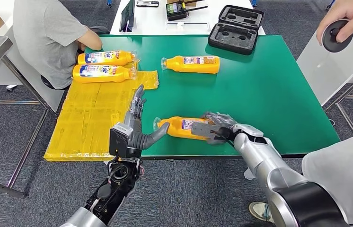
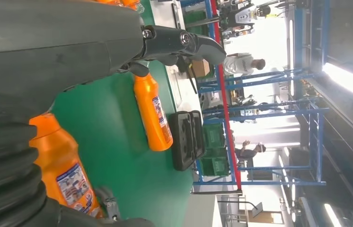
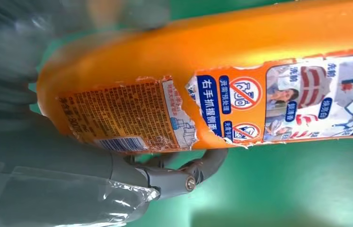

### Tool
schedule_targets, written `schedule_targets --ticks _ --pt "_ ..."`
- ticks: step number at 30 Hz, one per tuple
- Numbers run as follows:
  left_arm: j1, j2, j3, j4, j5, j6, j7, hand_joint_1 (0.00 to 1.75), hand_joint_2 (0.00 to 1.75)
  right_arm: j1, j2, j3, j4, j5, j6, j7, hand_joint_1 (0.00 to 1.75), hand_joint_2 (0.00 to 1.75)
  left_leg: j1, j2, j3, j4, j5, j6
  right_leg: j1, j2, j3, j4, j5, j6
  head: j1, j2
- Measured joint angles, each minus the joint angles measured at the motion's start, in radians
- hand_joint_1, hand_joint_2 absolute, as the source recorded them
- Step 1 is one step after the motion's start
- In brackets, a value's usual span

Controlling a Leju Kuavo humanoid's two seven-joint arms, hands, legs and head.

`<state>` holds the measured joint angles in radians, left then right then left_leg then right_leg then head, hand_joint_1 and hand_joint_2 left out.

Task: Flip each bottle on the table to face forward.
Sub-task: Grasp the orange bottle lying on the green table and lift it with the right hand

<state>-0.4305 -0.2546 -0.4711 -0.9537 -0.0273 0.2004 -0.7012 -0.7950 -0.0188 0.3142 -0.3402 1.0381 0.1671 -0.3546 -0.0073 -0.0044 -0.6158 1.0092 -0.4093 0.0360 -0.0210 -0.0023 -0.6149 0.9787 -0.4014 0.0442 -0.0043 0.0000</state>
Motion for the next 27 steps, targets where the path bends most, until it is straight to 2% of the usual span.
schedule_targets --ticks 10,17,19,24,27 --pt "-0.025 -0.011 -0.006 0.034 0.004 0.004 0.000 0.00 1.75 0.021 -0.020 -0.075 0.008 -0.109 0.026 0.011 1.75 1.75 0.000 0.000 0.000 0.000 0.000 0.000 0.000 0.000 0.000 0.000 0.000 0.000 0.000 0.000" --pt "-0.032 -0.015 -0.024 0.047 -0.004 0.020 0.000 0.00 1.75 0.046 -0.039 -0.116 0.008 -0.132 -0.008 -0.003 1.75 1.75 0.000 -0.001 0.002 0.000 0.000 0.000 0.000 0.000 0.002 -0.001 0.000 0.000 0.000 0.000" --pt "-0.032 -0.015 -0.032 0.047 -0.027 0.067 0.000 0.00 1.75 0.057 -0.041 -0.127 0.007 -0.151 -0.027 -0.027 1.75 1.75 0.000 -0.001 0.002 0.000 0.000 0.000 0.000 0.000 0.002 -0.001 0.000 0.000 0.000 0.000" --pt "-0.039 -0.008 -0.078 0.047 -0.156 0.307 0.000 0.00 1.75 0.087 -0.042 -0.172 0.000 -0.216 -0.071 -0.094 1.75 1.75 0.000 0.000 0.002 0.000 0.000 0.000 0.000 0.000 0.003 0.000 0.000 0.000 0.000 0.000" --pt "-0.048 -0.001 -0.102 0.054 -0.180 0.369 0.000 0.00 1.75 0.100 -0.041 -0.195 -0.007 -0.241 -0.084 -0.116 1.75 1.75 0.000 0.000 0.002 0.000 0.000 0.000 0.000 0.000 0.003 0.000 0.000 0.000 0.000 0.000"
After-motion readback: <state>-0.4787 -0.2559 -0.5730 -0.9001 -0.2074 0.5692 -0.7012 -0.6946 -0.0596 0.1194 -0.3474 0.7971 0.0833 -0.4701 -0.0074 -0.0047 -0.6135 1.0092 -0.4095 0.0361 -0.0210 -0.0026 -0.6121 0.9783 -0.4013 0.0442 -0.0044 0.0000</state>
